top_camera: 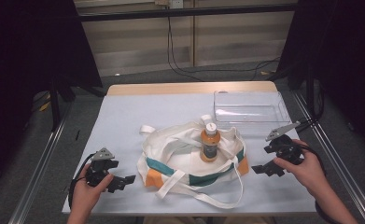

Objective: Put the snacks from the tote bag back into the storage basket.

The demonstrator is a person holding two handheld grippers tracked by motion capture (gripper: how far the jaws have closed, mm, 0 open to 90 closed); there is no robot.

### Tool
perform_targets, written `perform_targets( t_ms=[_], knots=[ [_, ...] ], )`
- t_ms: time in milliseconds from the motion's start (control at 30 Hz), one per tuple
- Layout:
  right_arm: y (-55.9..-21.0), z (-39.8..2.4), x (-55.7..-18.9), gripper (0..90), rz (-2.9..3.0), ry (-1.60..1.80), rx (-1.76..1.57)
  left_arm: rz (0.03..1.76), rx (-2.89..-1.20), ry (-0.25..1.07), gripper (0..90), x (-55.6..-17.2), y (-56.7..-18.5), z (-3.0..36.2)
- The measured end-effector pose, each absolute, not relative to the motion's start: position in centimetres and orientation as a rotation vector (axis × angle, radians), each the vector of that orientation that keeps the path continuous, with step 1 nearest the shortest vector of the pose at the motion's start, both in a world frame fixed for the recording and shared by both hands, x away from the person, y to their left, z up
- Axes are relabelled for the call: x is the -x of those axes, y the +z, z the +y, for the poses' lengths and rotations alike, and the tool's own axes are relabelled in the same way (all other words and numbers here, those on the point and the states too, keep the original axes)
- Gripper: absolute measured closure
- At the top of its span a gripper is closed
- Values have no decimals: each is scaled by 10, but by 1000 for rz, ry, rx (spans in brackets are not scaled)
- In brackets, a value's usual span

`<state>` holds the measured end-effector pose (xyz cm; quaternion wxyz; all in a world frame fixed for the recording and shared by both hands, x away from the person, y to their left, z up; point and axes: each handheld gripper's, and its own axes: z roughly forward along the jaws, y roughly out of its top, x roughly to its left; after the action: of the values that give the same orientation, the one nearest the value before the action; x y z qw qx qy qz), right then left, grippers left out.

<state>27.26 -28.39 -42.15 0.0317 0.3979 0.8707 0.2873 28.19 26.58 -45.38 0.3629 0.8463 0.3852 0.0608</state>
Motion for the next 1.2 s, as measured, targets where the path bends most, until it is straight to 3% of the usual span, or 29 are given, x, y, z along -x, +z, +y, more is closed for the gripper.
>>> perform_targets(
  t_ms=[1200],
  knots=[
    [-389, -271, -295, 41, 2906, 560, -1144, 993, -2188, 148, 42, -282, -454, 267]
  ],
)
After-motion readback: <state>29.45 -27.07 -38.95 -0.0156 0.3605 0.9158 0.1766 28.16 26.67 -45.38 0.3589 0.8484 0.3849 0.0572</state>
